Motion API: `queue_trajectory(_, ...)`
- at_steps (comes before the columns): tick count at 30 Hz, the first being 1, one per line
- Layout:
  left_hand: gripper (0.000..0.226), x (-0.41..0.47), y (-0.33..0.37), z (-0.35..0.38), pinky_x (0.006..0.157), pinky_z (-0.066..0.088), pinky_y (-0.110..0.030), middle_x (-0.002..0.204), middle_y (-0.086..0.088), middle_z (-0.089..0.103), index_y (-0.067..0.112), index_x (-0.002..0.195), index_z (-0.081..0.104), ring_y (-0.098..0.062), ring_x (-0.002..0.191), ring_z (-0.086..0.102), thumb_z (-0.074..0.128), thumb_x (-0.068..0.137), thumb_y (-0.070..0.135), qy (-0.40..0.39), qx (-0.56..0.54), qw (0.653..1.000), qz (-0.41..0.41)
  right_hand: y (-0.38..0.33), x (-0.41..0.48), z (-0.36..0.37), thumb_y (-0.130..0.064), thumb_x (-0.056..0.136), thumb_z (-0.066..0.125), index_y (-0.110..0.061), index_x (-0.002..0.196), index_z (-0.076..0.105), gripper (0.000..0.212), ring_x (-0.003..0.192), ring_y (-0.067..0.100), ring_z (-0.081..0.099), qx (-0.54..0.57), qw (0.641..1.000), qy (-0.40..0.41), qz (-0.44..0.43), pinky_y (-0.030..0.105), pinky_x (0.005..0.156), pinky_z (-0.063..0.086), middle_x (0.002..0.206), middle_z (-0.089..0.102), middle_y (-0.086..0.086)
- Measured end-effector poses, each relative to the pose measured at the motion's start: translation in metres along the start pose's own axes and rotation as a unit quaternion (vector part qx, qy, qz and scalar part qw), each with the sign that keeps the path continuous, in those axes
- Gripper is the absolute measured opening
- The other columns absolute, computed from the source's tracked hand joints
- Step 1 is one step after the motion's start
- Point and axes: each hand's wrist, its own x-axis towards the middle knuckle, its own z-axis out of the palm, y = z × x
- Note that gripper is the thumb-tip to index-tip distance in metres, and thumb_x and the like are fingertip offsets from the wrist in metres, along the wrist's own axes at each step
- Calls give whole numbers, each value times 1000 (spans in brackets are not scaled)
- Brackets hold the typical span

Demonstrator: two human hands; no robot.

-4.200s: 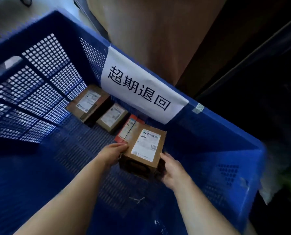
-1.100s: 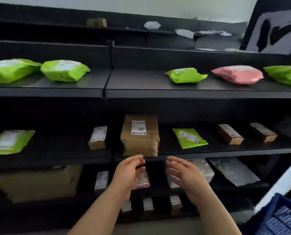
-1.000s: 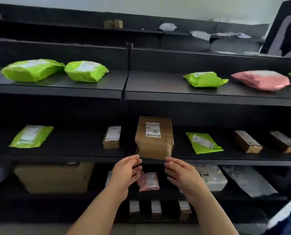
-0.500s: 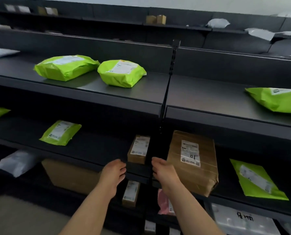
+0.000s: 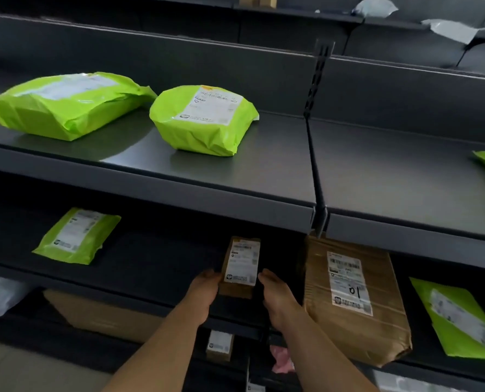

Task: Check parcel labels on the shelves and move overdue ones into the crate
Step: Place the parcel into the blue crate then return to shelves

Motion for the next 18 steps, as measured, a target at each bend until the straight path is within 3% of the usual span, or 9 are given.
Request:
queue_trajectory(2, 54, 17, 2, -2, 111, 32, -35, 146, -12, 44, 14, 148, 33, -28, 132, 43, 49, 98, 24, -11, 20, 1000, -14, 1, 8, 10, -25, 101, 46, -22, 140, 49, 39, 122, 24, 54, 0, 1000, 3, -8, 31, 96, 42, 140, 54, 5)
queue_trajectory(4, 50, 28, 4, -4, 108, 38, -38, 138, -12, 52, 15, 144, 41, -28, 124, 50, 49, 97, 32, -27, 53, 998, -25, 4, 16, 19, -21, 101, 45, -16, 134, 55, 35, 115, 24, 58, 5, 1000, 20, -3, 36, 100, 45, 131, 61, 8)
queue_trajectory(9, 34, 22, 17, -17, 84, 46, -30, 115, -5, 63, 16, 124, 53, -17, 98, 56, 50, 97, 35, -96, 106, 989, -29, 7, 9, 29, -21, 102, 43, -11, 120, 60, 28, 103, 23, 64, 20, 999, 38, 0, 38, 93, 51, 117, 68, 10)
queue_trajectory(10, 31, 22, 16, -22, 86, 45, -30, 109, -2, 63, 17, 121, 54, -15, 96, 56, 52, 96, 35, -110, 97, 989, -35, 8, 6, 30, -23, 101, 44, -14, 117, 61, 25, 99, 22, 65, 36, 999, 35, 4, 39, 92, 52, 112, 69, 11)
queue_trajectory(13, 33, 19, 13, -37, 99, 47, -40, 107, -4, 69, 13, 119, 59, -19, 103, 63, 62, 91, 30, -144, 42, 987, -60, 19, -2, 32, -27, 96, 56, -13, 111, 60, 21, 96, 28, 68, 114, 992, 50, 23, 48, 91, 54, 106, 72, 14)
queue_trajectory(18, 46, 15, 12, -62, 82, 57, -42, 110, -15, 72, 6, 120, 59, -30, 106, 67, 73, 78, 18, -216, -41, 972, -77, 36, -25, 32, -25, 93, 61, -3, 121, 56, 36, 105, 32, 68, 197, 980, 2, -4, 55, 97, 50, 112, 72, 17)
